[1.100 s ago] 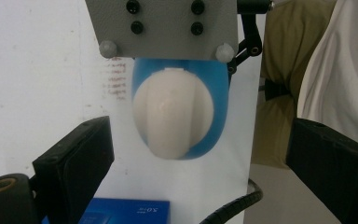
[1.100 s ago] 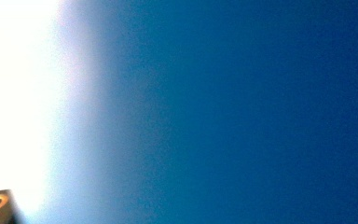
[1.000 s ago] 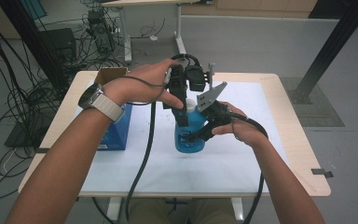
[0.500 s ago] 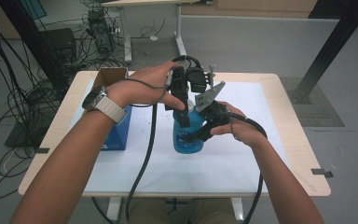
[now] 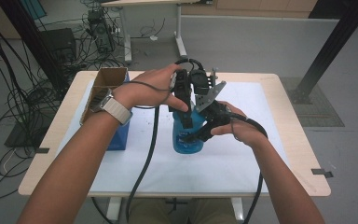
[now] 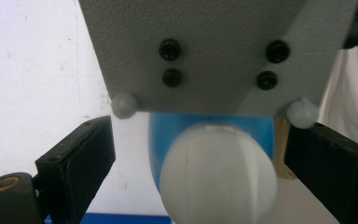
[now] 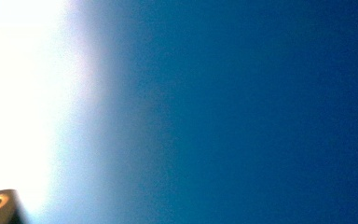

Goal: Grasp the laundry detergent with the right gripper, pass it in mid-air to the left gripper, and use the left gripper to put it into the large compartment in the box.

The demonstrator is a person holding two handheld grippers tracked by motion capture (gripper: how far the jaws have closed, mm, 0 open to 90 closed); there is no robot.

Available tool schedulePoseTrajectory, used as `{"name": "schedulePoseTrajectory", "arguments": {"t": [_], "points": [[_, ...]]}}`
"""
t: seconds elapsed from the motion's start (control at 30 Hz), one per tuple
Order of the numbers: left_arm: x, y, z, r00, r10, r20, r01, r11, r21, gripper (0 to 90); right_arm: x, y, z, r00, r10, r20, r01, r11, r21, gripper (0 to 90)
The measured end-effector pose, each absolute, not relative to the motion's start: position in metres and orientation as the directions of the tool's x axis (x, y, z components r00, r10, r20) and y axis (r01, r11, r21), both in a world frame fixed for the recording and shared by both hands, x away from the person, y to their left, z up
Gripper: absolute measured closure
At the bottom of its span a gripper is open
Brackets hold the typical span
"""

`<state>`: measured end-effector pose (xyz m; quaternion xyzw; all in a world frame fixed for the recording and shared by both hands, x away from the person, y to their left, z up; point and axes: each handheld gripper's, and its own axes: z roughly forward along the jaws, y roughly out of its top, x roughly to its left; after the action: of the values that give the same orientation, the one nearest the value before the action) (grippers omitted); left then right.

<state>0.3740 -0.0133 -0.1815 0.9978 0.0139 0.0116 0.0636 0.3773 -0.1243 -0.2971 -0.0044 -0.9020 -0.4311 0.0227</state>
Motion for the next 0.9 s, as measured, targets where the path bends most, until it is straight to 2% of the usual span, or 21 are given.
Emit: {"name": "schedulePoseTrajectory", "arguments": {"t": [0.53, 0.9], "points": [[0.379, -0.014, -0.193, 1.000, 0.027, -0.013, 0.029, -0.987, 0.155, 14.4, 0.376, -0.125, -0.293, -0.999, -0.012, 0.049, 0.032, 0.618, 0.785, 43.4], [0.381, -0.013, -0.197, 0.999, 0.016, -0.048, 0.023, -0.986, 0.166, 21.6, 0.375, -0.124, -0.293, -0.999, -0.011, 0.049, 0.032, 0.624, 0.781, 43.4]]}}
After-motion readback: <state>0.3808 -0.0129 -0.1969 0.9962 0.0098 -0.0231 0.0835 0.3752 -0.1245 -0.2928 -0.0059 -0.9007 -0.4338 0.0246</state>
